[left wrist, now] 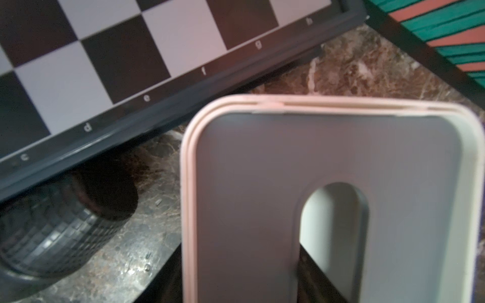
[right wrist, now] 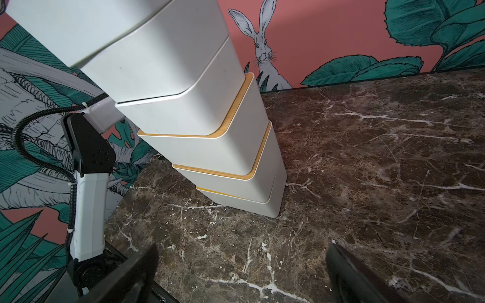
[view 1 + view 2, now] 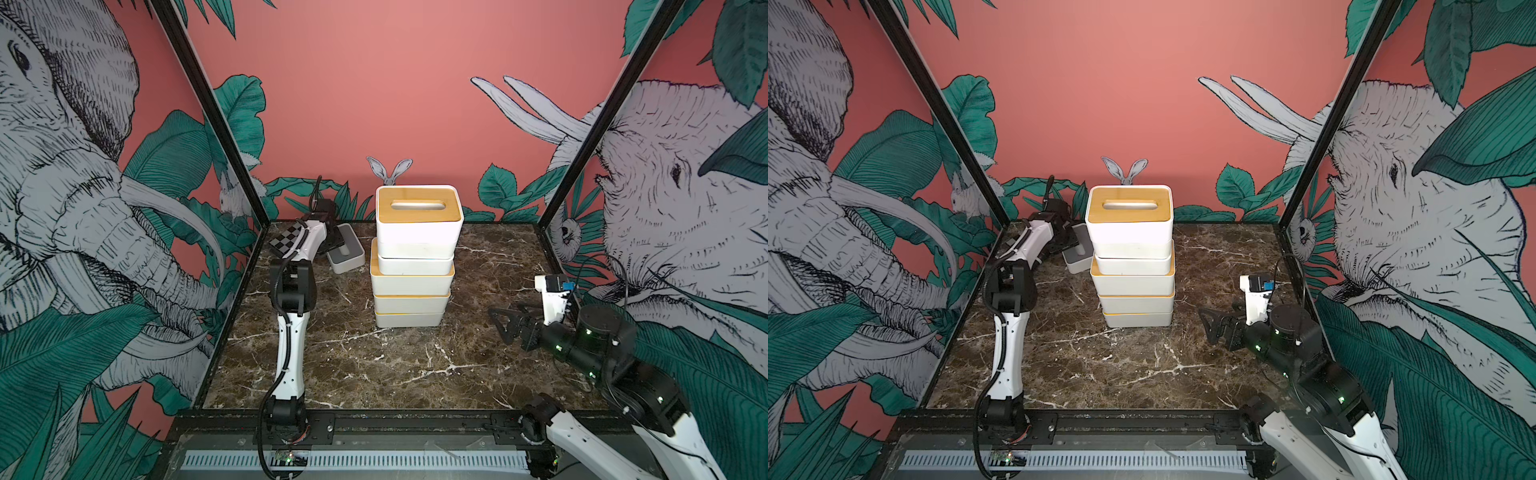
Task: Stack the tissue boxes
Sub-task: Pick up the tissue box from the center of the board.
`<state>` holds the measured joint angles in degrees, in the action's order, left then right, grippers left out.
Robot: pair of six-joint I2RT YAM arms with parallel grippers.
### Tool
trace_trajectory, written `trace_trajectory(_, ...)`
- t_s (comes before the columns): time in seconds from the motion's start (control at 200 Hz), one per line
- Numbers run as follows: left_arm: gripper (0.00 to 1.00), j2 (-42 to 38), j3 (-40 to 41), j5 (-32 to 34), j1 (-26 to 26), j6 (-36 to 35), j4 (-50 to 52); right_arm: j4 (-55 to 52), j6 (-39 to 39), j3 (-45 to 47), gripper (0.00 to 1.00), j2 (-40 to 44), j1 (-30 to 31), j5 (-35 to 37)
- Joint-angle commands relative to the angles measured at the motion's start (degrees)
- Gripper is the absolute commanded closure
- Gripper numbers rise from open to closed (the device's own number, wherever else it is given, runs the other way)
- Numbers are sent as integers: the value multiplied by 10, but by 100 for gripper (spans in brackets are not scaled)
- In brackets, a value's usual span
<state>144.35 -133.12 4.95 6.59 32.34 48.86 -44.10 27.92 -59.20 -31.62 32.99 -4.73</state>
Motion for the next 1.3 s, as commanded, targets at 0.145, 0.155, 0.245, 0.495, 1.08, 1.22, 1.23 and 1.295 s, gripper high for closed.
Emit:
trace_trajectory(0.145,47,-42,43,-6,-3,2,-19,17,2,7,0,9,1,8)
trace_trajectory(0.155,47,-44,45,-6,-3,1,-20,17,2,8,0,8,1,8)
trace_trajectory(0.245,47,-66,67,-10,-3,2,-25,19,1,10,0,9,1,7)
trace_trajectory(0.495,49,-160,176,-21,-5,26,-65,22,-2,12,1,14,1,4)
trace_trajectory(1.08,51,-455,548,-90,-43,135,-193,50,-1,36,1,40,1,-12)
trace_trajectory(1.22,52,-561,652,-105,-47,178,-220,83,12,57,0,33,1,-35)
trace_trajectory(1.23,52,-569,659,-106,-47,183,-221,84,13,57,1,32,1,-36)
trace_trajectory(1.295,52,-623,708,-117,-47,209,-234,97,19,63,1,25,1,-40)
